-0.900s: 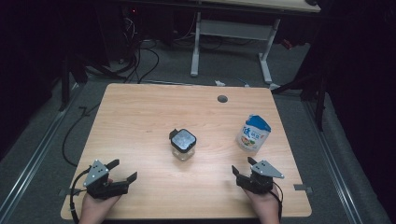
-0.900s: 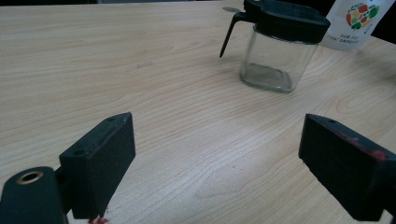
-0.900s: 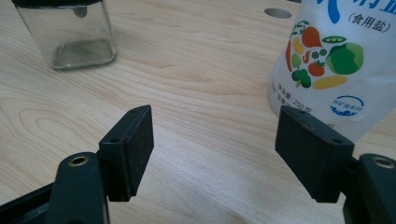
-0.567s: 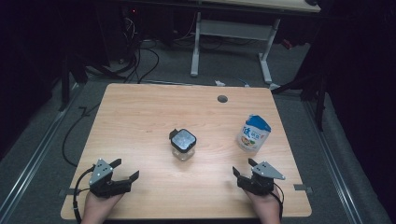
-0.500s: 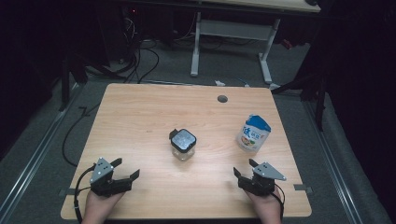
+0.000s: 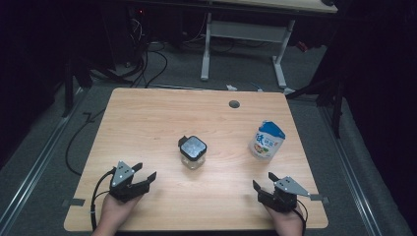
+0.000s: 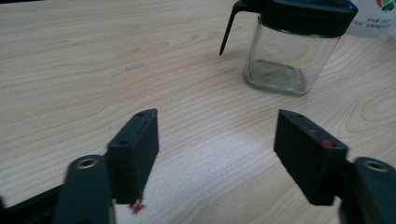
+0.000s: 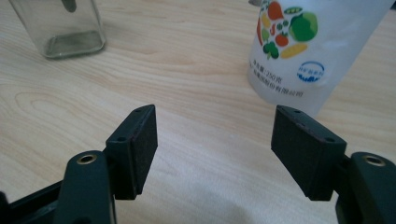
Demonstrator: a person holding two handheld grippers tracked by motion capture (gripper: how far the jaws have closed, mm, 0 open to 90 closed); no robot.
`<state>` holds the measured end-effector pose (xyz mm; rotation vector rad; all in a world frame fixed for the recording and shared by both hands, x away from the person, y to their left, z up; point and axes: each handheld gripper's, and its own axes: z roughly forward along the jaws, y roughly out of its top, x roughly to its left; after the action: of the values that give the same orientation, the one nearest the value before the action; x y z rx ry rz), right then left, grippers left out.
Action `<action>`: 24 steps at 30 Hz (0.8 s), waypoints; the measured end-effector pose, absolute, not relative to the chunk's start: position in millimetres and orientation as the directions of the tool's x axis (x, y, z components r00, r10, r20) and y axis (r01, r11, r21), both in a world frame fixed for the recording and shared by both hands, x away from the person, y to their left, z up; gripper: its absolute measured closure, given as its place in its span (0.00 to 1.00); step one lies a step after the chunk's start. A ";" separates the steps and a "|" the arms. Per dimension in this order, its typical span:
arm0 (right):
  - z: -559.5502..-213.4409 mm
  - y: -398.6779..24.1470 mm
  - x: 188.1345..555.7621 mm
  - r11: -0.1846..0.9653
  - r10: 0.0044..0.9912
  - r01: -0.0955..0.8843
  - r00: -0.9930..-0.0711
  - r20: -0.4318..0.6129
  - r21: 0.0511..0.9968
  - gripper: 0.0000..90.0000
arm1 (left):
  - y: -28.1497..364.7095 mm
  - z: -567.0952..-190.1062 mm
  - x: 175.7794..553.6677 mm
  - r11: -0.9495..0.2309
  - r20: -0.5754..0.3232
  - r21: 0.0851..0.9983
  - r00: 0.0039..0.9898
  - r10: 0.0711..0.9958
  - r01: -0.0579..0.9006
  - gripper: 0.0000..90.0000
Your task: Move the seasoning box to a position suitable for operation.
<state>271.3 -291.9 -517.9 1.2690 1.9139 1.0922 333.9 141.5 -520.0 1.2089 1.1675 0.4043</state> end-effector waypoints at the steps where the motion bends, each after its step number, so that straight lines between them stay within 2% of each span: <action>1: -517.9 -291.9 271.3 0.208 0.928 0.444 -0.371 -0.033 0.872 0.37 | 137.9 -520.0 335.6 0.367 -0.473 0.876 0.410 0.780 0.313 0.43; 6: -521.1 -289.0 264.1 0.238 0.917 0.437 -0.395 -0.052 0.867 0.42 | 116.8 -518.7 349.9 0.344 -0.457 0.885 0.438 0.775 0.314 0.58; 12: -521.6 -286.4 259.9 0.248 0.912 0.430 -0.406 -0.060 0.868 0.47 | 106.0 -521.9 373.3 0.375 -0.486 0.870 0.434 0.759 0.318 0.86; 15: -521.8 -285.4 259.9 0.251 0.911 0.427 -0.408 -0.063 0.869 0.49 | 91.7 -527.0 396.1 0.357 -0.464 0.882 0.442 0.768 0.307 0.96; 18: -522.4 -284.0 259.6 0.260 0.909 0.423 -0.411 -0.072 0.868 0.54 | 84.8 -528.2 406.0 0.362 -0.469 0.880 0.448 0.761 0.306 0.99; 19: -522.6 -282.6 258.7 0.267 0.908 0.412 -0.412 -0.083 0.871 0.60 | 77.2 -529.8 413.2 0.348 -0.454 0.888 0.459 0.764 0.300 0.99; 20: -522.6 -282.6 258.7 0.267 0.908 0.412 -0.412 -0.083 0.871 0.60 | 77.2 -529.8 413.2 0.348 -0.454 0.888 0.459 0.764 0.300 1.00; 23: -521.5 -281.5 257.3 0.258 0.910 0.401 -0.407 -0.082 0.879 0.70 | 64.8 -530.4 419.3 0.332 -0.457 0.885 0.479 0.749 0.326 1.00; 24: -521.5 -281.5 257.3 0.258 0.910 0.401 -0.407 -0.082 0.879 0.70 | 64.8 -530.4 419.3 0.332 -0.457 0.885 0.479 0.749 0.326 1.00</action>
<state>257.3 -281.5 -521.5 1.1853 1.9310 1.0889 419.3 64.8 -530.4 1.2577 1.0968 0.3652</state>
